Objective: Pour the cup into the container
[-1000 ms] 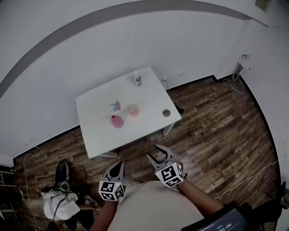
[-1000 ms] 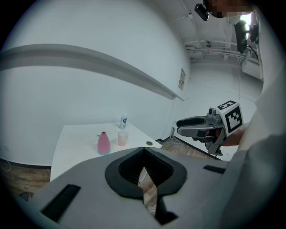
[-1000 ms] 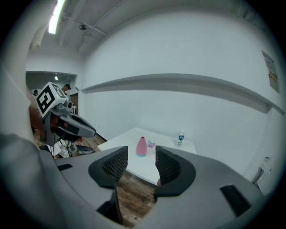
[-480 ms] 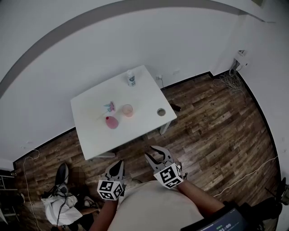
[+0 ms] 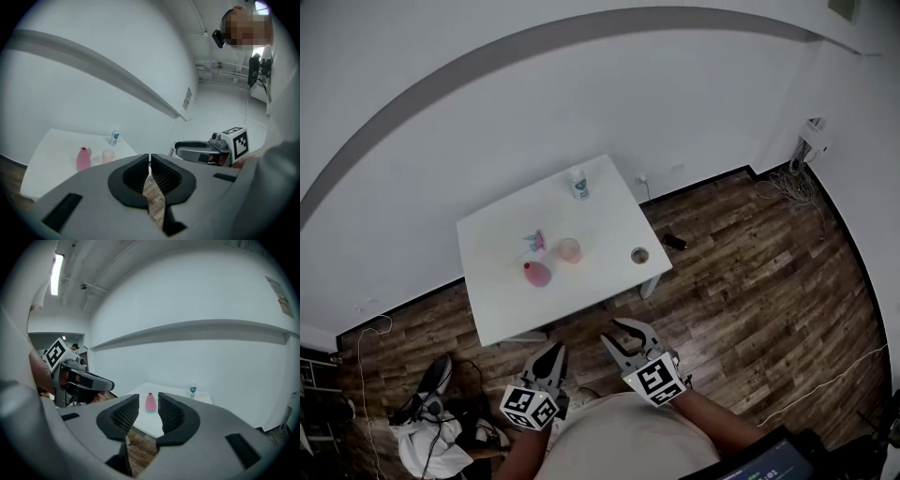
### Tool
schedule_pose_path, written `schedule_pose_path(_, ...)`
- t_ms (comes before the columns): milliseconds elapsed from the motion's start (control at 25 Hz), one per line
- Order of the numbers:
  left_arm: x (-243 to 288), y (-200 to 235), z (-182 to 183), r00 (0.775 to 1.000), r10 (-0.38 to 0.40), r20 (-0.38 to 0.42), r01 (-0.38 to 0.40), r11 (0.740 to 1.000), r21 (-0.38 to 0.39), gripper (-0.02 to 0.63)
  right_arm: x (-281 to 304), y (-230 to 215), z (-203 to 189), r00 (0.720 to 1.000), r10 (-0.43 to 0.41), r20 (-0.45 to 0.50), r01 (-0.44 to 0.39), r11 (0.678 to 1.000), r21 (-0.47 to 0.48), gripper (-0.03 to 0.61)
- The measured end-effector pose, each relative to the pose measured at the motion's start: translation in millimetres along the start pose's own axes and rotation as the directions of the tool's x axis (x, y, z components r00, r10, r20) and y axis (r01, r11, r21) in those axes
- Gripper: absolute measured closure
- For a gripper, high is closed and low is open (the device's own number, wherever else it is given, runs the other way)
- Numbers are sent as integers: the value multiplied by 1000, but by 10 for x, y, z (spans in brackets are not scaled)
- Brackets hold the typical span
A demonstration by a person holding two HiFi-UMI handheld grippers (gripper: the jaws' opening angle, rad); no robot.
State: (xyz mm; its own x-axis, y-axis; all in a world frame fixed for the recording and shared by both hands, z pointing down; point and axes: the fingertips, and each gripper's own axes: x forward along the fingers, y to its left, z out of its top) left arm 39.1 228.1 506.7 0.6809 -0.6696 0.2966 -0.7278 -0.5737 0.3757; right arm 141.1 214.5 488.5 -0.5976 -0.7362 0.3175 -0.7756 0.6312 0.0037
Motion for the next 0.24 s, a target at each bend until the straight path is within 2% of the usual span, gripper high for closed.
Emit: schedule_pose_path(240, 143, -243, 48, 999, -17, 36, 18, 999, -51, 600, -94, -188, 41, 999, 42, 7, -42, 999, 22, 445)
